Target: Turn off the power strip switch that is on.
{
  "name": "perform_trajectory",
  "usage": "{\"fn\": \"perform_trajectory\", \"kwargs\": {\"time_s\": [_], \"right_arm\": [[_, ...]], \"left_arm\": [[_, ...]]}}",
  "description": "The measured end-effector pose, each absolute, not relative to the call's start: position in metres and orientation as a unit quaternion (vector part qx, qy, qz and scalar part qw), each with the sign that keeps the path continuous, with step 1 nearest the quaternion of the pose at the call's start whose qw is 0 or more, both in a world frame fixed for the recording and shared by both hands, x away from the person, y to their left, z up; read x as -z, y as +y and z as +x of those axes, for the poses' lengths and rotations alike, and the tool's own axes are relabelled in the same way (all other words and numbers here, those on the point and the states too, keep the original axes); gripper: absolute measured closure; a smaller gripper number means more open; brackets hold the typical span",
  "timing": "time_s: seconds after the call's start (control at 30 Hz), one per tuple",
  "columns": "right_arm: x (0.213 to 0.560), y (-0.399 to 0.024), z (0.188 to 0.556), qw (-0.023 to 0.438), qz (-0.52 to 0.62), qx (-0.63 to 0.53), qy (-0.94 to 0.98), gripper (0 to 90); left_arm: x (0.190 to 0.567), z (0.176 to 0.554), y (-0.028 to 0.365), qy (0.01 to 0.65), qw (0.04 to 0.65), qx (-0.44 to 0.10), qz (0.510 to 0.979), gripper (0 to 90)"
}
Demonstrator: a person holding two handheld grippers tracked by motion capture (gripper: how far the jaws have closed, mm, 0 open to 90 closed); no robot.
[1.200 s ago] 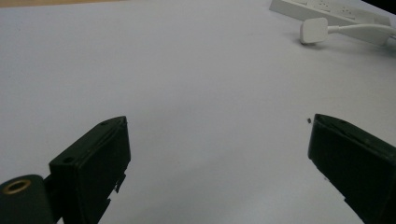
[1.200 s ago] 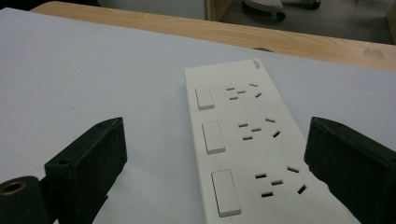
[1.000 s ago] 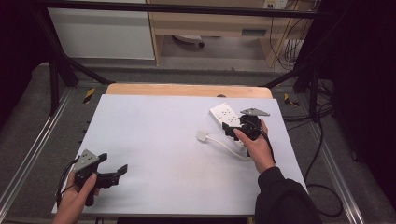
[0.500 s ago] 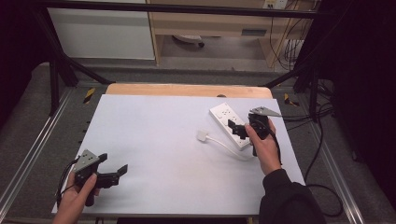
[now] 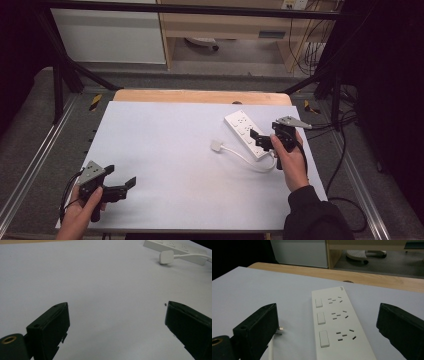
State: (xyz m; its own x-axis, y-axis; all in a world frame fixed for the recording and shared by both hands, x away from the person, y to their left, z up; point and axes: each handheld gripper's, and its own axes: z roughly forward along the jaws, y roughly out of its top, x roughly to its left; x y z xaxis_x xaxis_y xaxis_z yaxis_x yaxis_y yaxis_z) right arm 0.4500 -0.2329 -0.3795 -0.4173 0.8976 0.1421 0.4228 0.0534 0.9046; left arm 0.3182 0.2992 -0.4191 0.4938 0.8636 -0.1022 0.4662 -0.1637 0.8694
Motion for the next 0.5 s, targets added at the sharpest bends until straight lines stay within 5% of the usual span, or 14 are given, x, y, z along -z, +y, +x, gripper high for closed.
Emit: {"fn": "perform_trajectory", "kwargs": {"time_s": [0.5], "right_arm": [[0.373,-0.253,0.427,0.26,0.467,-0.503,0.679,5.0]], "left_arm": [[0.418,0.31,0.3,0.452,0.461,-0.213,0.733,5.6]]}}
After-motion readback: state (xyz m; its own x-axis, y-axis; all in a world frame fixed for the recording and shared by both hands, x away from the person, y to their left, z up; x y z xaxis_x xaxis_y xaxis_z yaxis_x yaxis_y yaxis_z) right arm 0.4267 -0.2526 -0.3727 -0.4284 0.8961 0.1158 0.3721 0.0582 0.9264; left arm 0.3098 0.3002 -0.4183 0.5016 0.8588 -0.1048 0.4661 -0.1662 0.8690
